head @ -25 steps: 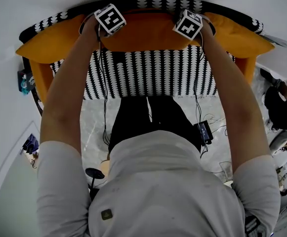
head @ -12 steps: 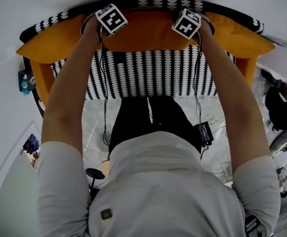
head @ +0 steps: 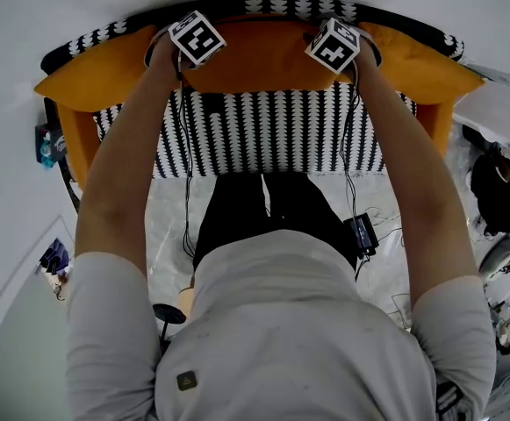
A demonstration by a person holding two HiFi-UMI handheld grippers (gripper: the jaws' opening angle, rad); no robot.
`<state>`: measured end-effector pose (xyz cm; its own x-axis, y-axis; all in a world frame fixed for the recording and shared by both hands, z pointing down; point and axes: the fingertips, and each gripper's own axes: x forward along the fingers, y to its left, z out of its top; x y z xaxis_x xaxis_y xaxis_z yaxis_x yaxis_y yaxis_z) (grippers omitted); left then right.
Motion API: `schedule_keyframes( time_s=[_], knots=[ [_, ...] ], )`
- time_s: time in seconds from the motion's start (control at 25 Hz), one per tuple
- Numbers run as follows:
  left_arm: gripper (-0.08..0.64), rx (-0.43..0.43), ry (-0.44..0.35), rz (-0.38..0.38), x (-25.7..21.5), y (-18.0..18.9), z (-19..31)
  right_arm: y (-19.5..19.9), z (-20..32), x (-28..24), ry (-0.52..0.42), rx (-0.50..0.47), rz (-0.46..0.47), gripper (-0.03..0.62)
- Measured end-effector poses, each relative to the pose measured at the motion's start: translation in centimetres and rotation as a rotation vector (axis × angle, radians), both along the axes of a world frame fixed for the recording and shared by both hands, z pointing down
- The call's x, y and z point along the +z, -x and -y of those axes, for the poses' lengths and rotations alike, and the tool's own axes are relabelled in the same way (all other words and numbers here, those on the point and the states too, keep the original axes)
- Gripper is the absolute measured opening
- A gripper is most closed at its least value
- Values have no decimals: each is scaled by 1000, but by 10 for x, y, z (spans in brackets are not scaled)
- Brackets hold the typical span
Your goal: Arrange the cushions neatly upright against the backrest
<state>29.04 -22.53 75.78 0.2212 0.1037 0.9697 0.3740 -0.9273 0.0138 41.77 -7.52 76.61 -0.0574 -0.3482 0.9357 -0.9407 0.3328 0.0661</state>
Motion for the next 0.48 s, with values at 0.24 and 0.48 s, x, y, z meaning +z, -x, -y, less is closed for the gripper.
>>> schedule_keyframes(
  time_s=[0.24,0.48],
  knots=[
    [183,-106,47,-59,-26,11,-18,7,-5,-28,-63,54,28,163],
    [183,-170,100,-128,-63,22,-39,29,-19,-59,-114,93,67,163]
  ],
)
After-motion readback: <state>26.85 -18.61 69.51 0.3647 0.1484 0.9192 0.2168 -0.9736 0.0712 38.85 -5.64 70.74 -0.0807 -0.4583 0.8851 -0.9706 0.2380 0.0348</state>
